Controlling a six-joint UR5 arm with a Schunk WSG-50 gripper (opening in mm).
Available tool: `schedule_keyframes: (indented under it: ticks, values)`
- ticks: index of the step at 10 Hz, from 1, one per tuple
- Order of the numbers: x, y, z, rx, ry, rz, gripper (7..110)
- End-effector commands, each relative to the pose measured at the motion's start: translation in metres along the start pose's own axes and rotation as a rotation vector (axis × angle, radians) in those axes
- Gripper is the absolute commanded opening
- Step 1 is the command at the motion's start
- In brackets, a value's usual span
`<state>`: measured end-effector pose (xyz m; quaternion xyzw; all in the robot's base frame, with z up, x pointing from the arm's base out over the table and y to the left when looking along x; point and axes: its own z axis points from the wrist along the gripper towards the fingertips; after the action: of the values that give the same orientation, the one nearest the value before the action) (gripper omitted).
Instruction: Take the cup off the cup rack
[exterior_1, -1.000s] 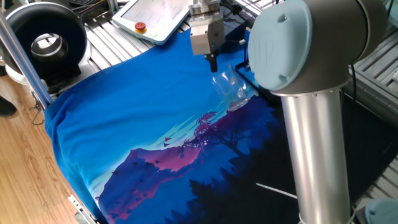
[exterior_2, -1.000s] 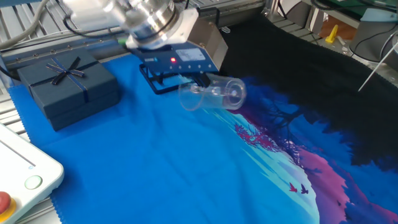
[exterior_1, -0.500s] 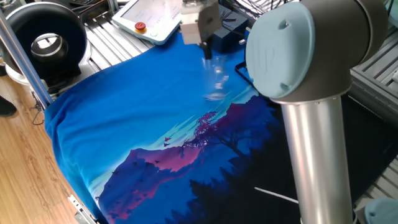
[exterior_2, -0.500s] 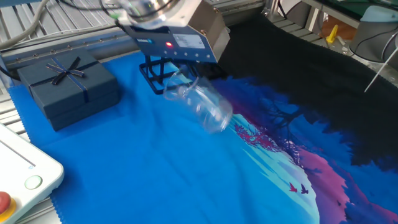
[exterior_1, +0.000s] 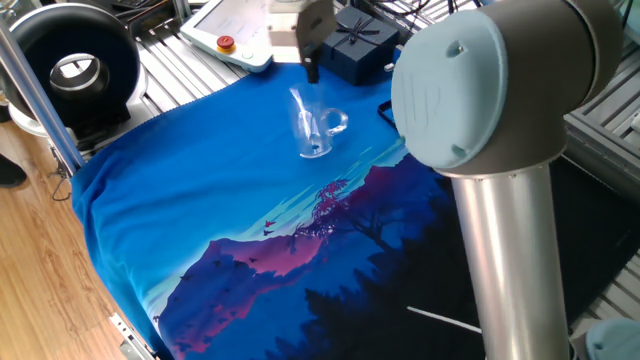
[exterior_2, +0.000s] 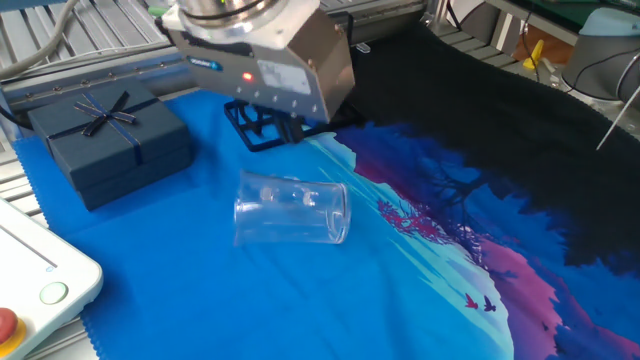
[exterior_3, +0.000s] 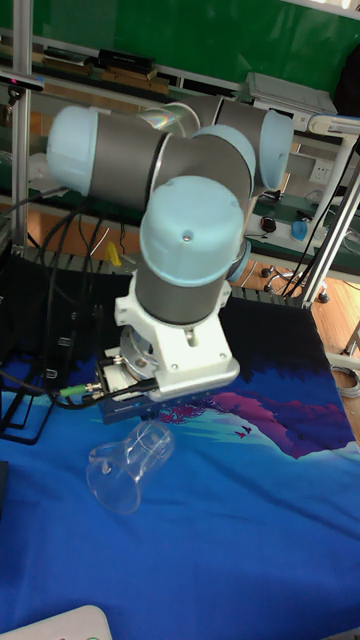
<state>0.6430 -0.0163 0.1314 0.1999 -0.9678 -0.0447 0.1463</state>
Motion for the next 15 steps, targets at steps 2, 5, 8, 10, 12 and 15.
schedule_keyframes:
  ticks: [2, 5, 8, 10, 12, 15]
  values:
    - [-0.046, -0.001, 0.008, -0.101, -0.063, -0.123, 22]
    - [-0.046, -0.031, 0.021, -0.139, -0.038, -0.16, 22]
    - [-0.062, -0.086, 0.028, -0.113, -0.061, -0.225, 44]
    - [-0.067, -0.079, 0.035, -0.171, -0.083, -0.245, 44]
    - [-0.073, -0.048, 0.049, -0.241, -0.11, -0.224, 44]
    - [-0.06, -0.043, 0.057, -0.234, -0.065, -0.219, 44]
